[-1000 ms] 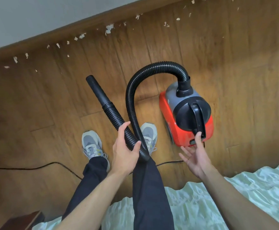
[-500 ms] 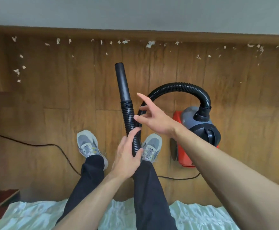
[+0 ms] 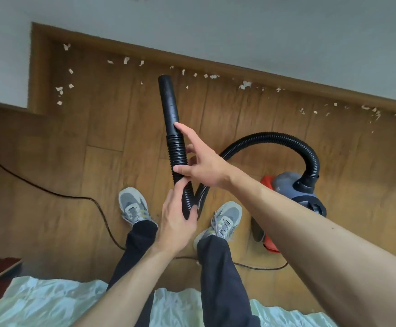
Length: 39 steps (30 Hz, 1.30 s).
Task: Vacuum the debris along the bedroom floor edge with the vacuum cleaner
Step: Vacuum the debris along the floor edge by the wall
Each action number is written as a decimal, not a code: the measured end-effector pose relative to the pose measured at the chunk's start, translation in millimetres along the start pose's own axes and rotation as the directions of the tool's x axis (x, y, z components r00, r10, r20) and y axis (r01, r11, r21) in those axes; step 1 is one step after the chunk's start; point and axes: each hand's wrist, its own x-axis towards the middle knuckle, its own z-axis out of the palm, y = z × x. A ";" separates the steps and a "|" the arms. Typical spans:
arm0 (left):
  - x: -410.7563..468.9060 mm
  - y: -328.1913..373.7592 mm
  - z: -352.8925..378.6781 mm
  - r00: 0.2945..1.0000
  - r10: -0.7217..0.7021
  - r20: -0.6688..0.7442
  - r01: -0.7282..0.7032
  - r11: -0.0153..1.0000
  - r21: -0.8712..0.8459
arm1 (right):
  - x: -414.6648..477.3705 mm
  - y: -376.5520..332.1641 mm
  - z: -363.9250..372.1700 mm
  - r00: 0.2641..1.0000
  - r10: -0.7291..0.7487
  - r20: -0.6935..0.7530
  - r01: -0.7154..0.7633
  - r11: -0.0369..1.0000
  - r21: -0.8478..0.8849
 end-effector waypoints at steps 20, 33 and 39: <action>33.7 -15.0 -174.8 0.904 -0.045 -0.425 -0.125 0.924 -0.363 | 126.1 -185.2 130.2 0.953 -0.202 0.225 0.274 0.890 -0.363; 77.6 13.0 -247.1 0.763 -0.207 -0.612 -0.123 0.883 -0.452 | 182.6 -260.0 180.0 0.890 -0.316 0.328 0.454 0.685 -0.570; 87.9 4.6 -265.0 0.740 -0.105 -0.664 -0.228 0.890 -0.395 | 205.6 -283.8 182.7 0.857 -0.303 0.416 0.504 0.660 -0.558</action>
